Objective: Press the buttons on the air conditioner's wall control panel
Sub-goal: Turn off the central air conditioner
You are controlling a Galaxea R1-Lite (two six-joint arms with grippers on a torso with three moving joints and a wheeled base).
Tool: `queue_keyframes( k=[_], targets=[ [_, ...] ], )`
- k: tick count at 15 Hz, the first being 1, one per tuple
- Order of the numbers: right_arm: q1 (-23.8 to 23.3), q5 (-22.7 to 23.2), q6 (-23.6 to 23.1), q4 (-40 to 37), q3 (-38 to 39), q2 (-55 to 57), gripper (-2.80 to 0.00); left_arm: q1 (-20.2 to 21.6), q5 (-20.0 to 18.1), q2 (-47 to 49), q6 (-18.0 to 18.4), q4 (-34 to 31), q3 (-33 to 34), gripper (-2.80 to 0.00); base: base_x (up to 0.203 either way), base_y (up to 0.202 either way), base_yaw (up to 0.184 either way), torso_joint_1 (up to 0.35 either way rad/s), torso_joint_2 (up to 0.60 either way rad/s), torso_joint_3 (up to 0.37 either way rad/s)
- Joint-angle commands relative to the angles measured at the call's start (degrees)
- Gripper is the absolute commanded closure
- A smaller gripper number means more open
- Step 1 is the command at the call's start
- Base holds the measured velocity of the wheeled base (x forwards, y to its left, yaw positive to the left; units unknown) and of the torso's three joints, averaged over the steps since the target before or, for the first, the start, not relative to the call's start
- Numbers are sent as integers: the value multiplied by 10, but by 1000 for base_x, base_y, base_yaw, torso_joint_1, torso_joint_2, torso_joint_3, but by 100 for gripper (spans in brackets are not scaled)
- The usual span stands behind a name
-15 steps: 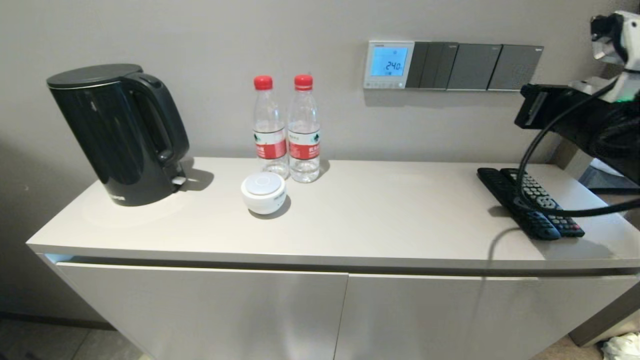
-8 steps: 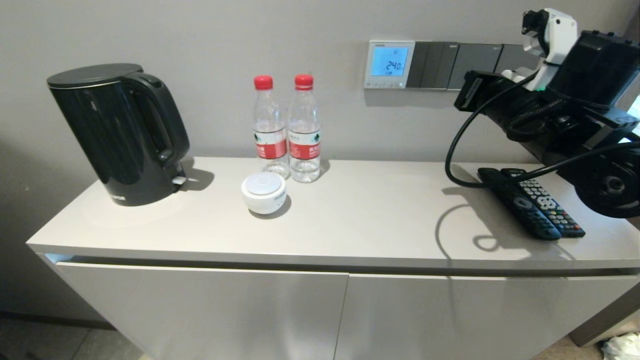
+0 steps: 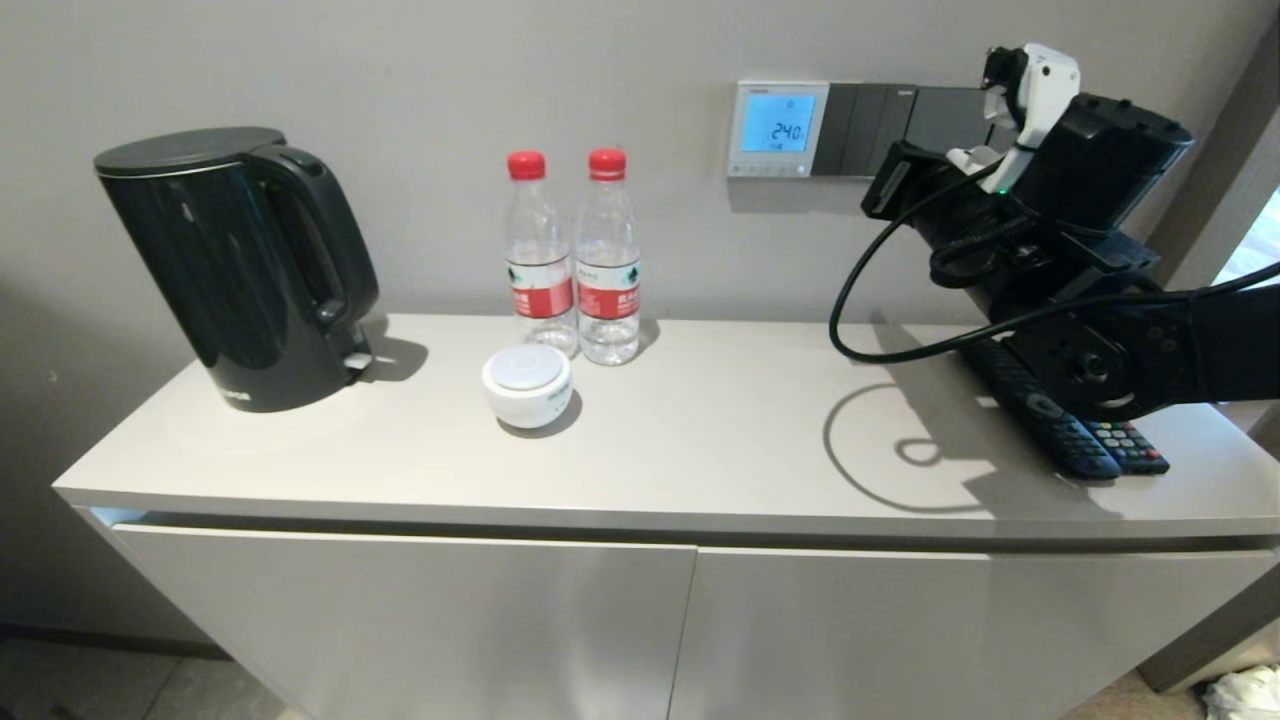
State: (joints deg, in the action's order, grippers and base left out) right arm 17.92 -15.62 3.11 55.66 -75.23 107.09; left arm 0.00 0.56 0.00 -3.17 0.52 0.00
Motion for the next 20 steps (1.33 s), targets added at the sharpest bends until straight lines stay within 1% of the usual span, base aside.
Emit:
queue_keyframes(
  k=[1,5,10,20],
  targets=[
    [9,-1,0,3,-14,25,0,0,1,0,-1,1,0,0,0,0,0,0,0,0],
    [29,-1,-3,7,-41,54,0,0,1,0,-1,0,0,0,0,0,0,0,0,0],
    [28,0,-5,7,-70,73,0,0,1,0,-1,0,0,0,0,0,0,0,0,0],
    [25,-1,-5,9,-102,113,0,0,1,0,0,0,0,0,0,0,0,0,0,0]
  ],
)
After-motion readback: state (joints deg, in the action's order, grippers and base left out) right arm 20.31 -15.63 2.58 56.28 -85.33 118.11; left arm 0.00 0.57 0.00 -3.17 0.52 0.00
